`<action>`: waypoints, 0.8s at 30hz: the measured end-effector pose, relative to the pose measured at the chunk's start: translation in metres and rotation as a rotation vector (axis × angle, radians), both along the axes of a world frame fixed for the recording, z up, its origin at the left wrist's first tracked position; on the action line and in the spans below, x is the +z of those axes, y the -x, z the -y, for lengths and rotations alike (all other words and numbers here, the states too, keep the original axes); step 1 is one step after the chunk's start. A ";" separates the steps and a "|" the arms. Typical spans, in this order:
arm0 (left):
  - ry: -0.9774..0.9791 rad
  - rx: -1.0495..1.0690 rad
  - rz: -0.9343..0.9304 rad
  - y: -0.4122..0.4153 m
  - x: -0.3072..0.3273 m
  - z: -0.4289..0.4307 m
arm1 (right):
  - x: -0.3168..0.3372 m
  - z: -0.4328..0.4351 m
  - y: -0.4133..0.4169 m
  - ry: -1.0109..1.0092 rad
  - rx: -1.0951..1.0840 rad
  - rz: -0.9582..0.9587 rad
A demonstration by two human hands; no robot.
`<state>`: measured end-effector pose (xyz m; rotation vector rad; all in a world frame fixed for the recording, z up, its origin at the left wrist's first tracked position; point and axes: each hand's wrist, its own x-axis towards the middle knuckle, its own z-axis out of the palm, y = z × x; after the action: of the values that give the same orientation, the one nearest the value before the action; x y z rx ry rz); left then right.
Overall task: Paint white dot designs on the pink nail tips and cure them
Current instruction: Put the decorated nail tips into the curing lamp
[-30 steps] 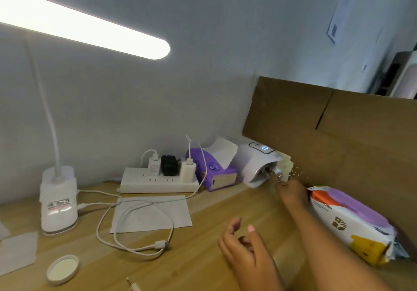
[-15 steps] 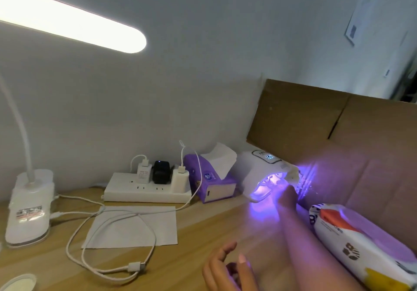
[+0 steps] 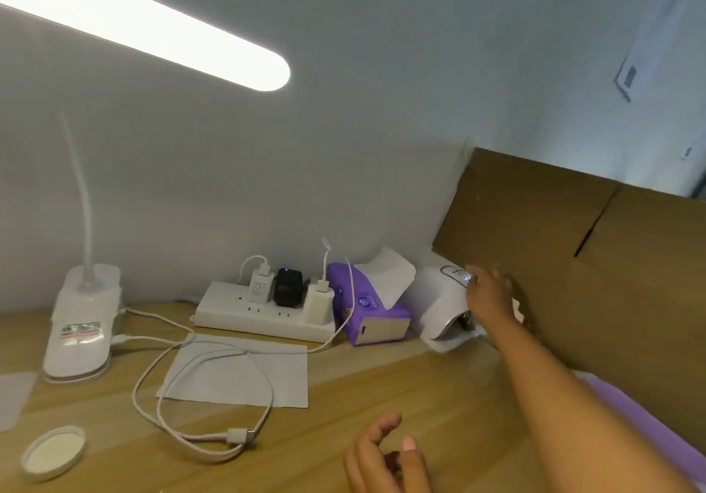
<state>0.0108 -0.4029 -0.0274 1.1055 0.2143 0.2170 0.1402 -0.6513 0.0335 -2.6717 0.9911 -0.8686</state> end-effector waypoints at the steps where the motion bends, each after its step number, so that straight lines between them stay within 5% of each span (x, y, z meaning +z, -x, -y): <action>1: 0.013 0.006 -0.011 -0.002 -0.001 0.000 | 0.002 0.005 -0.004 0.063 -0.011 -0.084; 12: 0.072 -0.186 -0.103 -0.005 -0.008 -0.005 | 0.035 0.014 -0.016 0.496 0.051 -0.653; 17: 0.077 -0.242 -0.131 -0.003 0.001 -0.016 | 0.046 0.012 -0.013 0.366 0.062 -0.703; 19: 0.084 -0.284 -0.114 -0.002 0.000 -0.018 | 0.031 0.008 -0.006 0.237 0.055 -0.395; 22: 0.067 -0.312 -0.091 -0.004 -0.002 -0.019 | -0.013 -0.017 0.017 -0.145 0.040 0.487; 24: 0.058 -0.326 -0.079 -0.005 -0.005 -0.017 | -0.041 -0.039 0.033 -0.315 -0.055 0.783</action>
<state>0.0154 -0.3861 -0.0323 1.0756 0.1074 -0.1235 0.1070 -0.6127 -0.0074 -1.7891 0.8896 -1.4551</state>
